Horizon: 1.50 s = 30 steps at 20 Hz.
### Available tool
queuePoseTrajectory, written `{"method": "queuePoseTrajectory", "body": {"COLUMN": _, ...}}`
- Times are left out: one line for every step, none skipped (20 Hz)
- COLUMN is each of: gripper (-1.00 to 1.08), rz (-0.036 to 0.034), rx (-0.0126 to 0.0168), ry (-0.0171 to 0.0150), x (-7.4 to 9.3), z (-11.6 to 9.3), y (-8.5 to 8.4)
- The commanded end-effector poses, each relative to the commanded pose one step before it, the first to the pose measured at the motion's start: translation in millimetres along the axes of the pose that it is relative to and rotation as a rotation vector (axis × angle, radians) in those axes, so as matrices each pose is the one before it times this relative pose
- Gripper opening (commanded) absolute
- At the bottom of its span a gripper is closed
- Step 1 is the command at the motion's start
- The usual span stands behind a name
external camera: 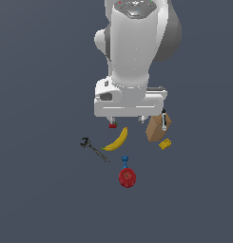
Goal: Pick up a designated object from a clutter of objects.
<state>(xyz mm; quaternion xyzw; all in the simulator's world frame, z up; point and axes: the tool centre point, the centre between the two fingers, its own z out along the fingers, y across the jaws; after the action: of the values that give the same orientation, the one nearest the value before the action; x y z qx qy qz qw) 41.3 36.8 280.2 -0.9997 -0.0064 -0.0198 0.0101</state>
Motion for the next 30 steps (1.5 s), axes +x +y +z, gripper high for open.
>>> {"method": "queuePoseTrajectory", "body": {"gripper": 1.0, "rz": 0.00777, "rx": -0.00165, "ry": -0.00498, "x": 8.7, "z": 22.25, "y": -0.26}}
{"method": "queuePoseTrajectory", "body": {"gripper": 1.0, "rz": 0.00349, "rx": -0.00081, "ry": -0.00196, "x": 3.71, "z": 10.07, "y": -0.15}}
{"method": "queuePoseTrajectory", "body": {"gripper": 1.0, "rz": 0.00358, "rx": -0.00088, "ry": -0.00202, "x": 3.64, "z": 10.52, "y": -0.17}}
{"method": "queuePoseTrajectory", "body": {"gripper": 1.0, "rz": 0.00351, "rx": -0.00092, "ry": -0.002, "x": 3.44, "z": 10.64, "y": -0.2}}
{"method": "queuePoseTrajectory", "body": {"gripper": 1.0, "rz": 0.0035, "rx": -0.00096, "ry": -0.002, "x": 3.24, "z": 10.76, "y": -0.21}}
{"method": "queuePoseTrajectory", "body": {"gripper": 1.0, "rz": 0.00343, "rx": -0.00099, "ry": -0.00198, "x": 3.03, "z": 10.87, "y": -0.24}}
{"method": "queuePoseTrajectory", "body": {"gripper": 1.0, "rz": 0.00346, "rx": -0.00105, "ry": -0.00202, "x": 2.84, "z": 11.0, "y": -0.21}}
{"method": "queuePoseTrajectory", "body": {"gripper": 1.0, "rz": 0.00335, "rx": -0.00107, "ry": -0.00197, "x": 2.62, "z": 11.08, "y": -0.26}}
{"method": "queuePoseTrajectory", "body": {"gripper": 1.0, "rz": 0.00328, "rx": -0.00109, "ry": -0.00194, "x": 2.39, "z": 11.13, "y": -0.28}}
{"method": "queuePoseTrajectory", "body": {"gripper": 1.0, "rz": 0.00316, "rx": -0.0011, "ry": -0.00189, "x": 2.1, "z": 10.77, "y": -0.24}}
{"method": "queuePoseTrajectory", "body": {"gripper": 1.0, "rz": 0.00294, "rx": -0.00106, "ry": -0.00177, "x": 1.8, "z": 10.26, "y": -0.25}}
{"method": "queuePoseTrajectory", "body": {"gripper": 1.0, "rz": 0.00275, "rx": -0.00103, "ry": -0.00167, "x": 1.53, "z": 9.75, "y": -0.22}}
{"method": "queuePoseTrajectory", "body": {"gripper": 1.0, "rz": 0.0025, "rx": -0.00097, "ry": -0.00153, "x": 1.28, "z": 9.19, "y": -0.25}}
{"method": "queuePoseTrajectory", "body": {"gripper": 1.0, "rz": 0.00236, "rx": -0.00094, "ry": -0.00146, "x": 1.08, "z": 8.66, "y": -0.2}}
{"method": "queuePoseTrajectory", "body": {"gripper": 1.0, "rz": 0.00221, "rx": -0.00091, "ry": -0.00138, "x": 0.89, "z": 8.12, "y": -0.17}}
{"method": "queuePoseTrajectory", "body": {"gripper": 1.0, "rz": 0.00191, "rx": -0.0008, "ry": -0.0012, "x": 0.71, "z": 7.5, "y": -0.22}}
{"method": "queuePoseTrajectory", "body": {"gripper": 1.0, "rz": 0.00182, "rx": -0.00078, "ry": -0.00115, "x": 0.58, "z": 6.96, "y": -0.16}}
{"method": "queuePoseTrajectory", "body": {"gripper": 1.0, "rz": 0.00164, "rx": -0.00072, "ry": -0.00104, "x": 0.46, "z": 6.37, "y": -0.15}}
{"method": "queuePoseTrajectory", "body": {"gripper": 1.0, "rz": 0.00144, "rx": -0.00064, "ry": -0.00092, "x": 0.35, "z": 5.77, "y": -0.15}}
{"method": "queuePoseTrajectory", "body": {"gripper": 1.0, "rz": 0.00144, "rx": -0.00065, "ry": -0.00092, "x": 0.29, "z": 5.24, "y": -0.04}}
{"method": "queuePoseTrajectory", "body": {"gripper": 1.0, "rz": 0.00094, "rx": -0.00043, "ry": -0.00061, "x": 0.18, "z": 4.49, "y": -0.23}}
{"method": "queuePoseTrajectory", "body": {"gripper": 1.0, "rz": 0.00093, "rx": -0.00043, "ry": -0.00061, "x": 0.14, "z": 3.96, "y": -0.12}}
{"method": "queuePoseTrajectory", "body": {"gripper": 1.0, "rz": 0.00093, "rx": -0.00044, "ry": -0.00061, "x": 0.12, "z": 3.42, "y": -0.01}}
{"method": "queuePoseTrajectory", "body": {"gripper": 1.0, "rz": 0.00054, "rx": -0.00025, "ry": -0.00035, "x": 0.05, "z": 2.7, "y": -0.14}}
{"method": "queuePoseTrajectory", "body": {"gripper": 1.0, "rz": 0.00054, "rx": -0.00026, "ry": -0.00035, "x": 0.05, "z": 2.16, "y": -0.04}}
{"method": "queuePoseTrajectory", "body": {"gripper": 1.0, "rz": 0.00054, "rx": -0.00026, "ry": -0.00035, "x": 0.05, "z": 1.61, "y": 0.06}}
{"method": "queuePoseTrajectory", "body": {"gripper": 1.0, "rz": 0.0, "rx": 0.0, "ry": 0.0, "x": -0.01, "z": 0.82, "y": -0.15}}
{"method": "queuePoseTrajectory", "body": {"gripper": 1.0, "rz": 0.0, "rx": 0.0, "ry": 0.0, "x": 0.0, "z": 0.27, "y": -0.05}}
{"method": "queuePoseTrajectory", "body": {"gripper": 1.0, "rz": -0.00025, "rx": -0.00008, "ry": -0.00136, "x": -0.49, "z": -1.04, "y": 0.23}}
{"method": "queuePoseTrajectory", "body": {"gripper": 1.0, "rz": 0.0, "rx": 0.0, "ry": 0.0, "x": 0.0, "z": 0.35, "y": 0.0}}
